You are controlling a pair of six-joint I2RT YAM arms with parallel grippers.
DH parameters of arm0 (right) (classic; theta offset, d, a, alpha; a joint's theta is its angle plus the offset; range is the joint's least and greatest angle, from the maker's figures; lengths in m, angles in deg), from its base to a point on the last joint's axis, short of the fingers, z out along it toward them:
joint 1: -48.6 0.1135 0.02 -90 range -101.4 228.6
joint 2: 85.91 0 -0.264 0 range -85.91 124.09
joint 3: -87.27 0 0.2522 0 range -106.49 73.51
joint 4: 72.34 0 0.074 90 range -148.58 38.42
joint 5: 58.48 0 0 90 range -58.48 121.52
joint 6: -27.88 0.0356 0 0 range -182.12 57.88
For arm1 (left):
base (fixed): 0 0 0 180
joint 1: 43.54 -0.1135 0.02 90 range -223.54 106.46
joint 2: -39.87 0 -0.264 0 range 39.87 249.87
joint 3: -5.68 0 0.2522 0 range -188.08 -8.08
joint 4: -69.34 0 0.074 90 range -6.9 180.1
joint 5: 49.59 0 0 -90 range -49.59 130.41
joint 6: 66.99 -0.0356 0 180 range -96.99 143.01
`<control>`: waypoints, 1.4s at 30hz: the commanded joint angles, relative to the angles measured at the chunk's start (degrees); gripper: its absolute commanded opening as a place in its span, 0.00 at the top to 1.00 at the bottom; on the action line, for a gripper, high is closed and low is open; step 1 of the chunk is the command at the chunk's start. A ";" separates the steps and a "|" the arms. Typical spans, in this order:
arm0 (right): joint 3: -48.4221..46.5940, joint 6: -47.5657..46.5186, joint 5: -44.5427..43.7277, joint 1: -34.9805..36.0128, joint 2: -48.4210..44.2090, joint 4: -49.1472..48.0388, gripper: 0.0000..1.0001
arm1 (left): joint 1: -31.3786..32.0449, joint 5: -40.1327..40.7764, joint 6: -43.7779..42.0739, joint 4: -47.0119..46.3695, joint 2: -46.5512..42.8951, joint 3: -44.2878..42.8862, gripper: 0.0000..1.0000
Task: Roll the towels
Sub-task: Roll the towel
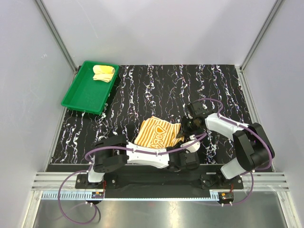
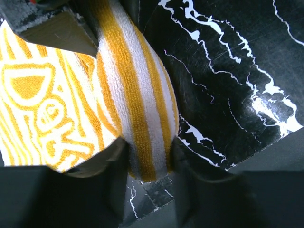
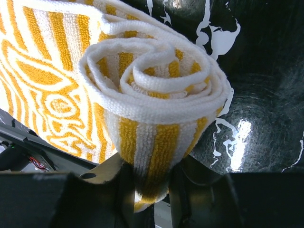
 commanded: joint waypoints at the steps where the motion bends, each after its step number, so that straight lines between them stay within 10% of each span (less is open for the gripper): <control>1: -1.60 -1.04 0.37 0.85 0.91 1.34 0.65 | 0.08 0.62 1.10 -0.07 1.38 0.23 0.70; 16: -13.62 -6.66 -10.00 -2.12 0.65 13.02 0.21 | -0.09 -4.29 6.89 3.09 -4.24 0.67 0.89; 27: -19.88 -8.60 -4.82 -17.34 -6.55 14.62 0.16 | -2.73 -15.19 13.05 -4.10 -11.18 8.21 0.91; 42: 3.39 2.38 16.00 -17.34 -19.74 -7.69 0.15 | -15.56 -35.58 26.67 -33.88 -26.91 35.81 1.00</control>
